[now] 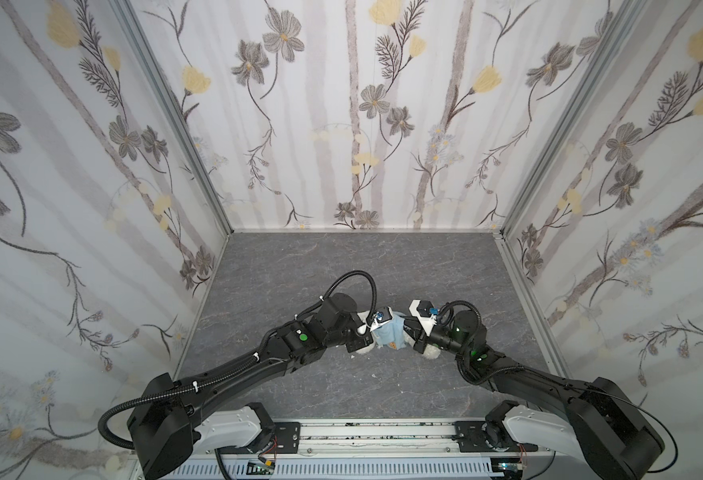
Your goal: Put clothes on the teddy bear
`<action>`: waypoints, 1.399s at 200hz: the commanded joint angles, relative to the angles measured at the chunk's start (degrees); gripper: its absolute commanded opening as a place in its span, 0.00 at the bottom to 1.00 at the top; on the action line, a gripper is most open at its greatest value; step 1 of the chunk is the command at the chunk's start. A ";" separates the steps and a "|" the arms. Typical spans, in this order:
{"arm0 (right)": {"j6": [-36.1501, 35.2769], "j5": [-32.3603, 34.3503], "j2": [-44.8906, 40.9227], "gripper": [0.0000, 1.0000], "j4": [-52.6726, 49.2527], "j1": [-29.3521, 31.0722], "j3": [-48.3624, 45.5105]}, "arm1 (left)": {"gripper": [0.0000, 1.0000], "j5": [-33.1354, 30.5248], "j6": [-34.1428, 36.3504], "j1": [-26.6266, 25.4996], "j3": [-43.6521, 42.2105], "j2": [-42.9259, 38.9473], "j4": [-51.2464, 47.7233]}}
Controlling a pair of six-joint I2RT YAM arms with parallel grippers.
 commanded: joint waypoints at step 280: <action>16.48 -9.43 7.77 0.00 30.91 2.05 -3.37 | 0.00 21.89 -7.02 3.11 -0.72 14.04 26.32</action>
